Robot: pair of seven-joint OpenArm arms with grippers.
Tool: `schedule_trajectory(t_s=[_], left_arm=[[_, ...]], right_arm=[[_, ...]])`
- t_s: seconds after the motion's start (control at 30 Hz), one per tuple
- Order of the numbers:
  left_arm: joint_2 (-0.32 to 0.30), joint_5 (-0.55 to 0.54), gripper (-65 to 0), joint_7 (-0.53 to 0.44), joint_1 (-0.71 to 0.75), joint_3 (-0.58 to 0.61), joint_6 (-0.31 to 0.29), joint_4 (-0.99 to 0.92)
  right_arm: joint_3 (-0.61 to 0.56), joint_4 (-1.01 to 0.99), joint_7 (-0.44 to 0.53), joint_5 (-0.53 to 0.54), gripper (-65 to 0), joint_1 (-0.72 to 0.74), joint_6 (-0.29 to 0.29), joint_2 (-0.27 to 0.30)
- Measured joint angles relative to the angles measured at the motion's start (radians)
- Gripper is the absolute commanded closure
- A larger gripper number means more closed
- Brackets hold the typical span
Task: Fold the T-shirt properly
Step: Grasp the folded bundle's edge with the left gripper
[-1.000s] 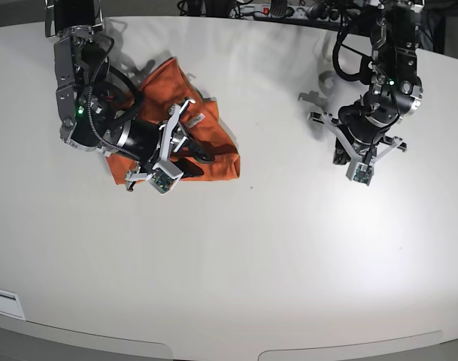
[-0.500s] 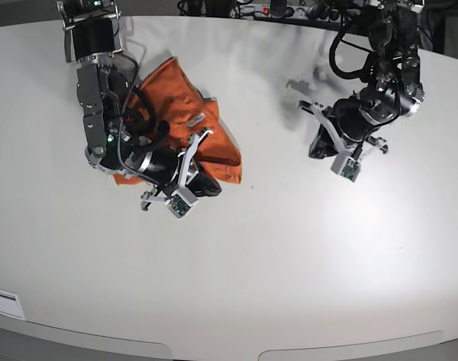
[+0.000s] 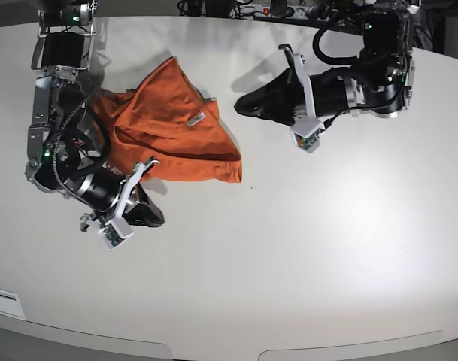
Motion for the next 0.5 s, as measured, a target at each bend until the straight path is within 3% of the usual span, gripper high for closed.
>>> schedule_trajectory(t_s=[0.1,0.27,0.5], left_arm=[[0.013,0.05,0.0,-0.001,-0.001,0.118,-0.012,0.0],[0.079,0.28,0.0,-0.087,-0.008,0.283,-0.013,0.0],[0.235,0.589,0.0,-0.215,-0.012,0.449,0.084,-0.021]], right_arm=[[0.028,0.0,0.0,0.042,0.0,-0.028,0.0,0.055],[0.025,0.0,-0.001,0.044,0.0,-0.072,0.0,0.088],[0.026,0.0,-0.001,0.039,0.0,-0.079,0.0,0.109]])
